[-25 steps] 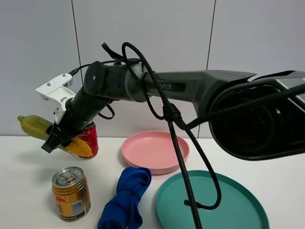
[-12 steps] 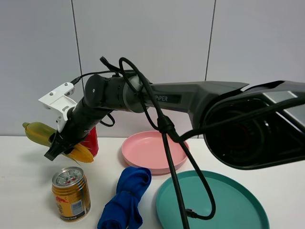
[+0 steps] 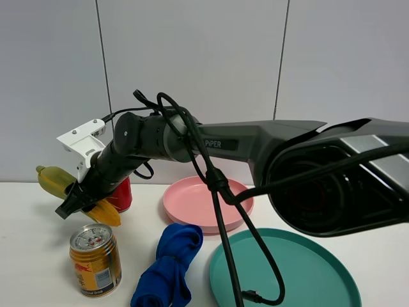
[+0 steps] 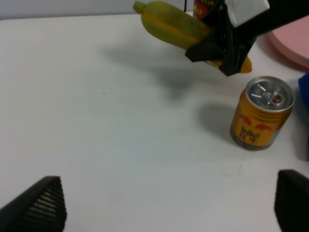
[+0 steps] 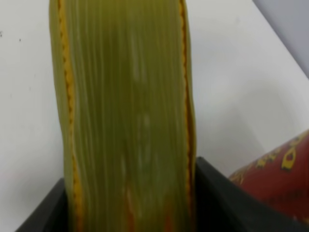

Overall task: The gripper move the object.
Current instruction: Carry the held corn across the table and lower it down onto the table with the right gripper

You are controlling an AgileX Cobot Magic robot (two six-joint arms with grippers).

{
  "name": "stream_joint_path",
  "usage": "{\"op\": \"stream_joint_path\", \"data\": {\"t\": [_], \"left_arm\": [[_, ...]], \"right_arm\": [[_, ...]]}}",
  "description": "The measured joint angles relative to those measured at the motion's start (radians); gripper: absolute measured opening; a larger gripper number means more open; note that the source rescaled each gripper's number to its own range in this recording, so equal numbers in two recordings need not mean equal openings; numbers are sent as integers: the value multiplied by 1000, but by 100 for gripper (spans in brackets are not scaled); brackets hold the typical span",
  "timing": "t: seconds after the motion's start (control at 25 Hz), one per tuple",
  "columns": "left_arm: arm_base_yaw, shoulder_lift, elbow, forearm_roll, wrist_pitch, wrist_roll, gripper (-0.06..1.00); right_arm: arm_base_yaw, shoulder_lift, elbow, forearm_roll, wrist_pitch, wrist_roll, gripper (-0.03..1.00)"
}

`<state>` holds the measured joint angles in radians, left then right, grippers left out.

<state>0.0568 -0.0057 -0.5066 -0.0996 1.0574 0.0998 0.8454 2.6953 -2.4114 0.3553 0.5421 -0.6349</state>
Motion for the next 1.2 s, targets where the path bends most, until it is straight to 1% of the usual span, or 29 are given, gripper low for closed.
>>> {"op": "stream_joint_path", "data": {"t": [0.12,0.32,0.4,0.72,1.2], "left_arm": [[0,0,0,0,0,0,100],[0,0,0,0,0,0,100],[0,0,0,0,0,0,100],[0,0,0,0,0,0,100],[0,0,0,-1,0,0,100]], "right_arm": [[0,0,0,-31,9,31,0],[0,0,0,-120,37,36,0],[0,0,0,-136,39,36,0],[0,0,0,-144,64,-42,0],[0,0,0,-144,71,-43,0]]}}
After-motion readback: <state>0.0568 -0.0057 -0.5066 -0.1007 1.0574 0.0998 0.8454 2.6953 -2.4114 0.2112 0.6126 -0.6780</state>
